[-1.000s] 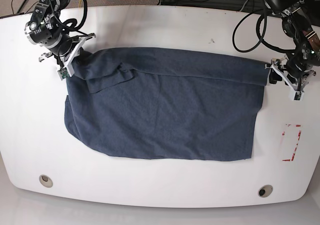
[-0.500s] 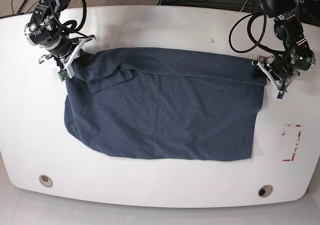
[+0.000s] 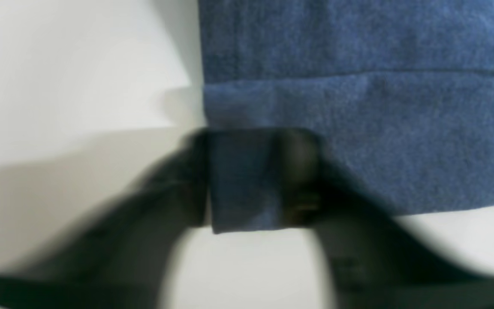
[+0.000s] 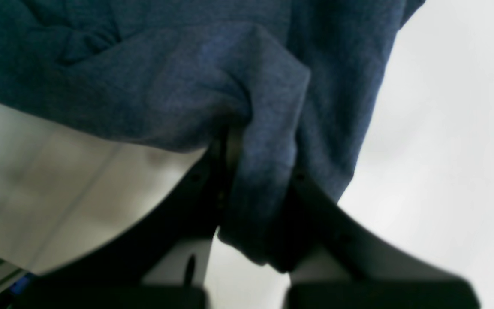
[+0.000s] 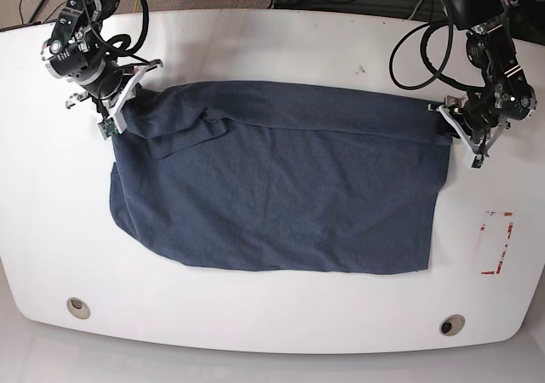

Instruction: Layout the t-shirt on the table in an organized manner, then fold the t-shirt properly

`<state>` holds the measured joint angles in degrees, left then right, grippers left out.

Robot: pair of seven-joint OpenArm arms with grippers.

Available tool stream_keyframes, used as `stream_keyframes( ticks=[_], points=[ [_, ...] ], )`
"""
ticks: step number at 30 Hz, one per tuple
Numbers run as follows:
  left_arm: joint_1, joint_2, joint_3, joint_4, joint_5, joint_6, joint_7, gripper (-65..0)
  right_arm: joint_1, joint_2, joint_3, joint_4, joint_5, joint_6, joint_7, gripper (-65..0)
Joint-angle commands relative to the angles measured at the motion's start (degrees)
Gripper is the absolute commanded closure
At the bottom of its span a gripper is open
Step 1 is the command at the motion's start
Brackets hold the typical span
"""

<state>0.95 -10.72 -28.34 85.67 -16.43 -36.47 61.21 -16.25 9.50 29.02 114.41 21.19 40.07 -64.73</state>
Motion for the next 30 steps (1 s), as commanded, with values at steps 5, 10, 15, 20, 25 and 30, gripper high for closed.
stream_keyframes(
  ticks=[5,10,15,20,25,30],
  points=[
    [-0.5,-0.8,-0.4,3.5,-0.8,-0.2,-0.7,-2.1,0.5,0.7,0.3,1.0,0.7,-0.1,0.9,0.0],
    [1.5,-0.8,-0.3,9.4,-0.8,-2.8,-0.5,-1.7,0.5,0.7,0.3,1.1,0.7,-0.1,0.9,0.0],
    [3.4,-0.8,-0.4,16.4,-0.7,-3.5,1.0,-1.7,0.4,0.7,0.3,1.2,0.7,-0.1,0.9,0.0],
    [4.6,-0.8,-1.3,22.2,-0.9,-3.5,4.8,-1.7,0.2,0.7,0.7,1.2,0.7,-0.1,0.9,0.0],
    [5.6,-0.8,-4.8,26.8,-0.9,-3.5,5.4,-1.7,0.4,0.7,0.7,1.2,0.7,-0.1,0.9,0.0],
    [2.6,-0.8,-5.8,27.8,-0.9,-3.5,5.2,-1.7,2.7,0.7,0.7,1.2,0.7,-0.1,1.0,0.0]
  ],
)
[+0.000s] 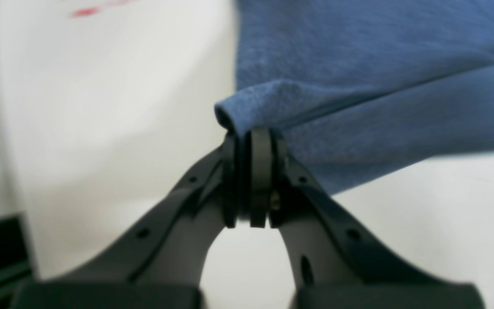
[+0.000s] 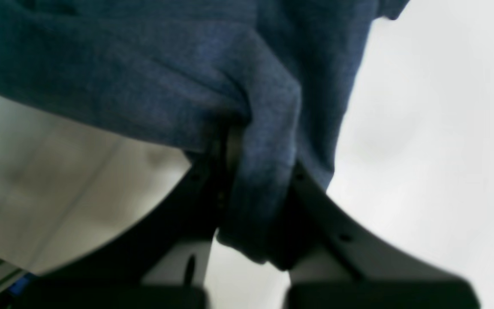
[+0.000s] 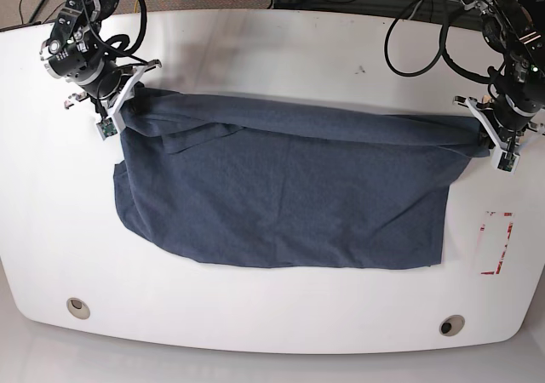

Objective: Layout the t-shirt on the table in an organized manner, then fold the t-shirt properly
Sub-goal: 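Lift the shirt edge with both grippers, rolling it up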

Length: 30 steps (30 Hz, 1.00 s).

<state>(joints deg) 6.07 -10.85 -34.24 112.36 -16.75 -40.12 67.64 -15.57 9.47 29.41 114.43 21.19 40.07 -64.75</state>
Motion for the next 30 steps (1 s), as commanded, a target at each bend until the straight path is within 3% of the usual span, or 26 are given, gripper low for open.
stream_keyframes(
  ticks=[1,6,14,19,30],
  points=[
    [-4.1,-0.6,0.0,1.1,-0.6,0.1,-1.2,-1.7,3.0,0.7,0.3,1.0,0.4,-0.1,1.0,0.0],
    [-13.1,-0.4,0.1,0.8,-0.4,0.1,-1.2,-1.7,8.3,1.1,0.3,1.0,0.2,-0.1,0.7,0.0],
    [-31.7,4.4,0.9,-0.2,0.0,0.1,-1.0,-2.2,20.5,4.5,-1.5,0.8,0.2,-0.1,-1.1,0.0],
    [-38.4,4.3,5.4,-2.8,0.0,0.1,0.8,-2.2,28.7,8.0,-4.0,0.8,0.2,-0.1,-4.9,0.0],
    [-48.0,1.8,8.0,-8.7,0.1,0.1,1.9,-2.2,38.0,8.8,-7.3,0.8,0.1,-0.1,-7.3,0.0]
  ],
)
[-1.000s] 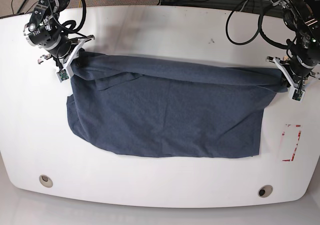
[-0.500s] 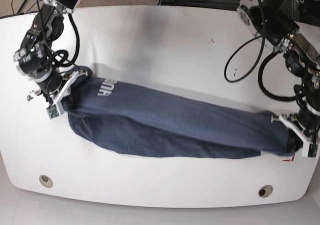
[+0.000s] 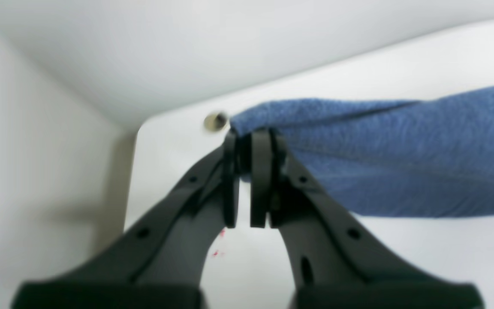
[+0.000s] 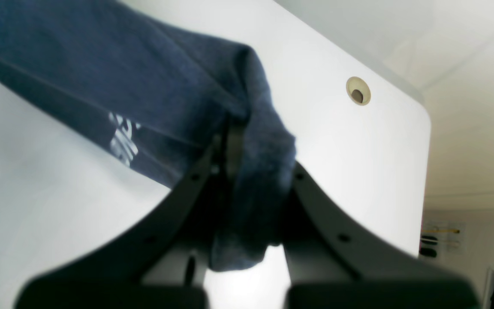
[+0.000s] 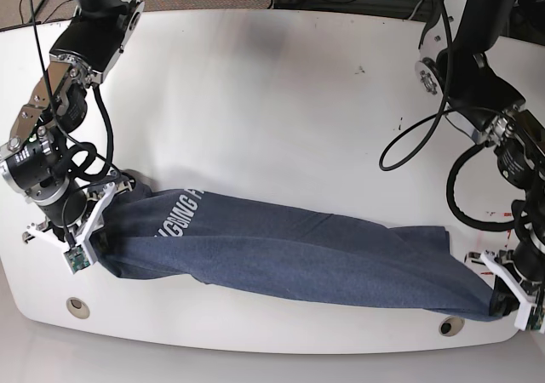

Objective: Layout the t-shirt on the table in an organized manner, then fold the t-shirt properly
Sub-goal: 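Lift the shirt edge with both grippers, rolling it up, then swing the held shirt up and over with both grippers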

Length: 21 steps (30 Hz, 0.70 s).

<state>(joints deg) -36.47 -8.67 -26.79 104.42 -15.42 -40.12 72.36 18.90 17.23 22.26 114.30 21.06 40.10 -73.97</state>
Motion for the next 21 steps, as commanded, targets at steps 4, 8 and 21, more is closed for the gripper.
stream_keyframes(
  ticks=[4,8,21],
  points=[
    [-10.8,-1.1,0.5,-4.5,0.9,0.1,-2.9,-1.8,8.0,2.7,-2.4,0.8,-0.3,-0.1,1.8,0.0],
    [-16.7,-1.2,0.5,-7.7,2.2,0.1,-2.9,-1.7,12.7,3.8,-6.2,0.8,-3.0,-0.1,1.8,0.0],
    [-30.1,-1.2,0.6,-9.3,2.4,1.3,-2.9,-1.5,28.4,4.8,-12.6,-1.8,-8.6,-0.1,1.8,0.0]
  ],
)
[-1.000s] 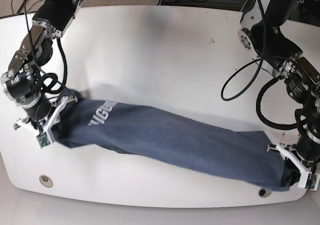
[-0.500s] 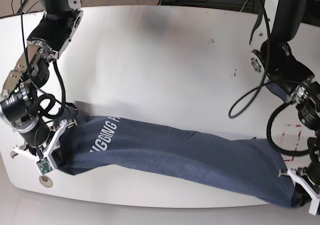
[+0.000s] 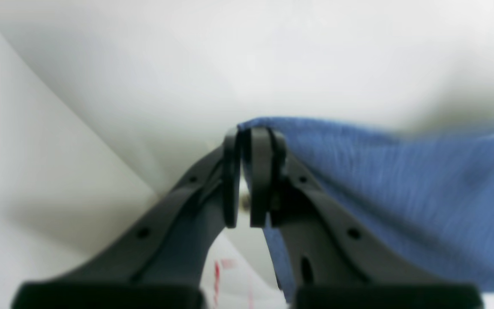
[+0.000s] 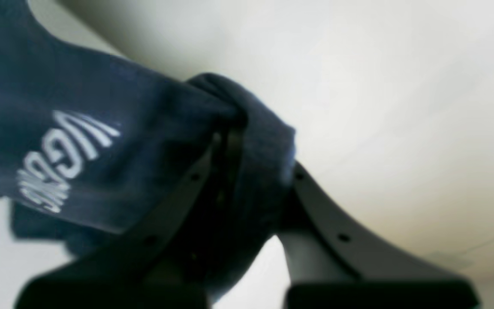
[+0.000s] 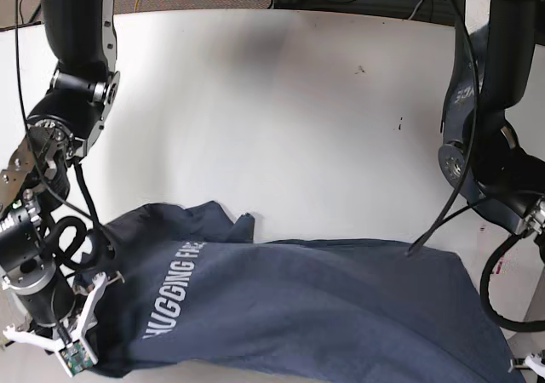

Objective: Layout the t-shirt on the table in an organized manner, then fold the t-shirt properly
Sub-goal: 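Swing the held shirt up and over with both grippers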

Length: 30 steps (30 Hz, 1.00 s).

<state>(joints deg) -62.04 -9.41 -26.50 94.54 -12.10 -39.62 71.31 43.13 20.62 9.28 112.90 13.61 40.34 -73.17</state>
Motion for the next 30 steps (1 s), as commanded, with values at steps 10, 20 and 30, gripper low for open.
stream_keyframes(
  ticks=[10,20,30],
  points=[
    [-16.9,-0.9,0.4,-5.7,-1.0,1.0,-1.8,-1.5,19.9,3.8,-2.6,-7.8,-1.4,-0.3,1.0,0.0],
    [-25.7,-3.2,4.8,-10.9,-1.3,0.9,-2.2,-1.5,33.9,6.1,-8.1,-14.1,-1.2,-0.3,1.2,0.0],
    [-20.0,-2.9,5.6,-8.0,-1.4,0.6,-2.5,-2.1,33.0,6.1,-8.7,-14.3,-1.1,-0.3,0.7,0.0]
  ],
)
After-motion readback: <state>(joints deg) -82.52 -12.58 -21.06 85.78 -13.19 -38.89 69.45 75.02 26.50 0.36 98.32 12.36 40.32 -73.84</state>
